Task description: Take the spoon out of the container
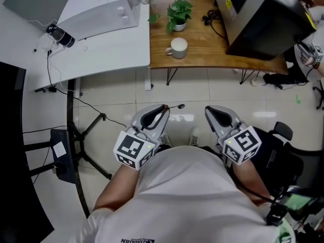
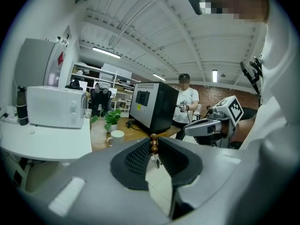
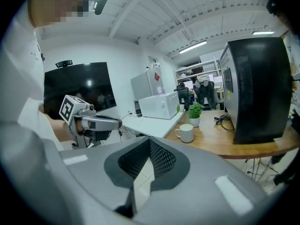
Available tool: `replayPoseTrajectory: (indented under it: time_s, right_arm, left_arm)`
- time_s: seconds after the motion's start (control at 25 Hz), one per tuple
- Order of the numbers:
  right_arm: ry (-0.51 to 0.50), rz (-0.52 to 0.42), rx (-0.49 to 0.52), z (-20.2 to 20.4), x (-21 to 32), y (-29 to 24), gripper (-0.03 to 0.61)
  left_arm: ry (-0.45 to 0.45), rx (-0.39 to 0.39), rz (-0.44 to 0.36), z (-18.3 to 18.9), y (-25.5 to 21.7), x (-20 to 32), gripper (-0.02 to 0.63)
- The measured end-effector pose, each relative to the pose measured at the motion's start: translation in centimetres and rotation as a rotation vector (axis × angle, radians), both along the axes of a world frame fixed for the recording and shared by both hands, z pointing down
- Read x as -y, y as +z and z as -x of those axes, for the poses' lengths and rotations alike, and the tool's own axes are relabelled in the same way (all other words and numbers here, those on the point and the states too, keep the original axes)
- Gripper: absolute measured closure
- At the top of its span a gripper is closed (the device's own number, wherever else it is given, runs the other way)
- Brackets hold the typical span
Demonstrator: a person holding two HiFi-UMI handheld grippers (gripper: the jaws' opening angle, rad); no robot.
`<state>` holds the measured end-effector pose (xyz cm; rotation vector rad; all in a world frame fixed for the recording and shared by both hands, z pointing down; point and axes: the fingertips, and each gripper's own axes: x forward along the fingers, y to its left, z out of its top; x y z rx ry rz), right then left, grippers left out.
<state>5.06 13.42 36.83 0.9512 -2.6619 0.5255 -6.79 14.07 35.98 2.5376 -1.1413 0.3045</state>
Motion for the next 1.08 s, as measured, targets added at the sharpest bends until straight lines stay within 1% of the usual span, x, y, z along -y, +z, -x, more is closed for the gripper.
replayPoseTrajectory:
  time_s: [0.32, 1.08]
  right_arm:
    - [0.011, 0.003, -0.009, -0.4, -0.1, 0.3, 0.574]
    - [0.001, -0.002, 0.007, -0.3, 1.2, 0.1, 0.574]
  left_arm:
    - [0.018, 0.003, 0.006, -0.5, 0.3, 0.0, 0.560]
    - [0.003, 0.005, 0.005, -0.4, 0.2, 1.3, 0.560]
